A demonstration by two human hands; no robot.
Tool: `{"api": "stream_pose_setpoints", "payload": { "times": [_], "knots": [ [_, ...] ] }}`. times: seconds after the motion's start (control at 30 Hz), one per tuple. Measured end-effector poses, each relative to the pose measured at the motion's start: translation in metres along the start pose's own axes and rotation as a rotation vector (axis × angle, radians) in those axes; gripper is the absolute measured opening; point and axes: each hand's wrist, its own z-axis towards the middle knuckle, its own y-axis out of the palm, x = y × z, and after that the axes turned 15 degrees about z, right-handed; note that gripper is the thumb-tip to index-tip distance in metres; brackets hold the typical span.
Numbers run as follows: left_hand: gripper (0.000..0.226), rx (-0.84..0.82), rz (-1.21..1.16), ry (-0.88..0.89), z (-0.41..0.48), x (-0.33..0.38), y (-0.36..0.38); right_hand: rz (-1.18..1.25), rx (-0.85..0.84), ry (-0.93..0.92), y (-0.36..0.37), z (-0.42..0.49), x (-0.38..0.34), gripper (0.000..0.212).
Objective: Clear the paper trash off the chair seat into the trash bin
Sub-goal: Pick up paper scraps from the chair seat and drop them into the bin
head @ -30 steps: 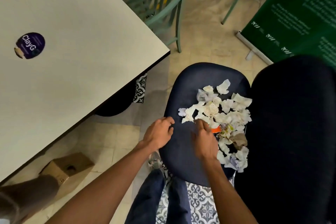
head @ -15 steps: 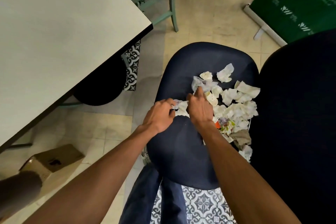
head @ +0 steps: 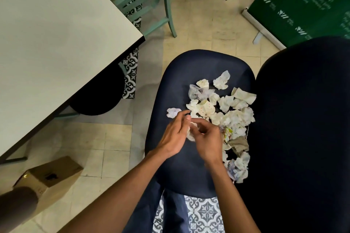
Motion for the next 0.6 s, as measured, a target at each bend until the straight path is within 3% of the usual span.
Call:
{"api": "stream_pose_setpoints", "payload": {
  "times": [0.1,0.27,0.33,0.47,0.6],
  "knots": [
    [0.039,0.015,-0.061,-0.031,-0.002,0.006,0.002,0.447,-0.044,0.223,0.014,-0.004,0.004,0.022],
    [0.024,0.146,-0.038,-0.127,0.001,-0.005,-0.011,0.612,-0.121,0.292,0.024,-0.004,0.001,0.032],
    [0.024,0.179,-0.001,-0.155,0.002,-0.016,-0.019,0.471,-0.133,0.275,0.024,0.003,0.001,0.033],
    [0.028,0.244,0.065,-0.208,0.000,-0.037,-0.039,-0.225,-0.088,0.017,0.038,0.031,0.010,0.028],
    [0.033,0.258,0.109,-0.228,-0.002,-0.052,-0.054,-0.794,-0.270,-0.149,0.073,0.060,0.018,0.061]
  ]
}}
